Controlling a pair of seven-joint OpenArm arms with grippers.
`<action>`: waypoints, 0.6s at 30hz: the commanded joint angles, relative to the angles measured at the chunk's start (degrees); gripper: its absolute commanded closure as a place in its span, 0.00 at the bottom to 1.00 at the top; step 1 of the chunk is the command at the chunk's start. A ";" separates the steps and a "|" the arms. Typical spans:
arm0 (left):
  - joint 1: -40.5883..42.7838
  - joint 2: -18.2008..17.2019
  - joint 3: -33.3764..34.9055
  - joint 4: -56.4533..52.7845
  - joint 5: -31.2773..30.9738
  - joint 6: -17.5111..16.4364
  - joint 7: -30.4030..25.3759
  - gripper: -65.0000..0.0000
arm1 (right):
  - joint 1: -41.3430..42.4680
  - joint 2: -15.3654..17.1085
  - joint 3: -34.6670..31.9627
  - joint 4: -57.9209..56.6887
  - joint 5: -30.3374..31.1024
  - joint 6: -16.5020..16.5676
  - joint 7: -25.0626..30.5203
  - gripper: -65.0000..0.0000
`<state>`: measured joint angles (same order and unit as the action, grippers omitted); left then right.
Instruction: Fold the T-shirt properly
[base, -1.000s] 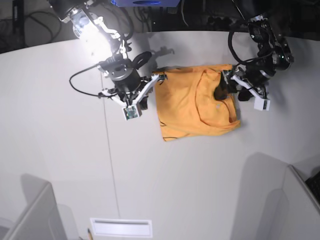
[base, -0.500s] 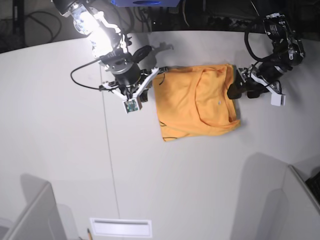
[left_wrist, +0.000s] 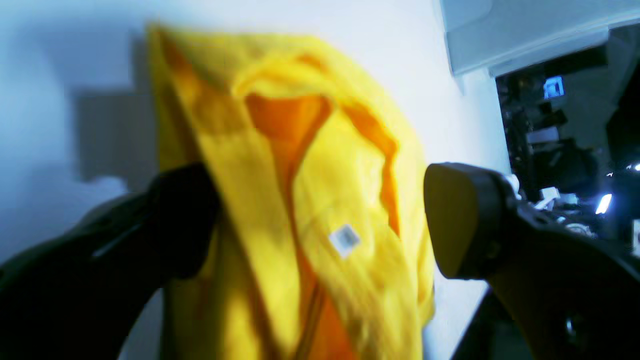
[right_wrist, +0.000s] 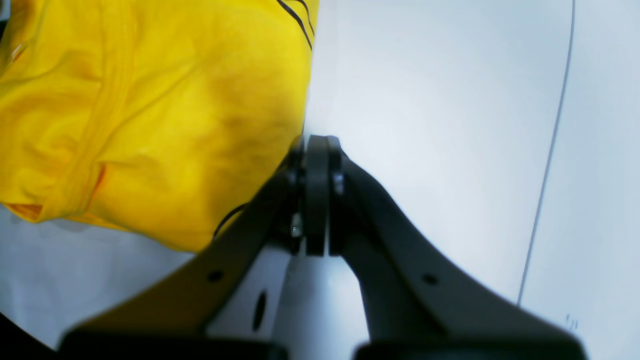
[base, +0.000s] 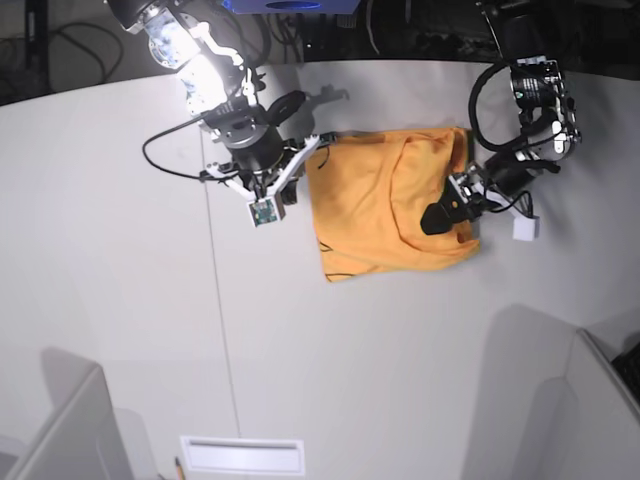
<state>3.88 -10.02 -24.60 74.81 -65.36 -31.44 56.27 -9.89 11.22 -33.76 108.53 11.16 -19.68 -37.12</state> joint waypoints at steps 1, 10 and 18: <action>-0.49 -0.75 0.56 0.05 -0.35 0.80 0.65 0.04 | 0.26 -0.10 0.04 1.23 -0.39 0.12 1.39 1.00; 0.21 -0.75 1.52 -0.30 10.99 0.98 0.83 0.04 | -0.09 -0.10 0.48 1.93 -0.39 0.12 1.48 1.00; 1.09 -0.84 1.52 -0.83 17.06 0.98 0.83 0.38 | -0.09 -0.01 0.48 2.19 -0.39 0.12 1.48 1.00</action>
<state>4.14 -10.48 -23.16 74.24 -51.94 -31.97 53.56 -10.39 11.22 -33.47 109.47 11.18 -19.66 -37.10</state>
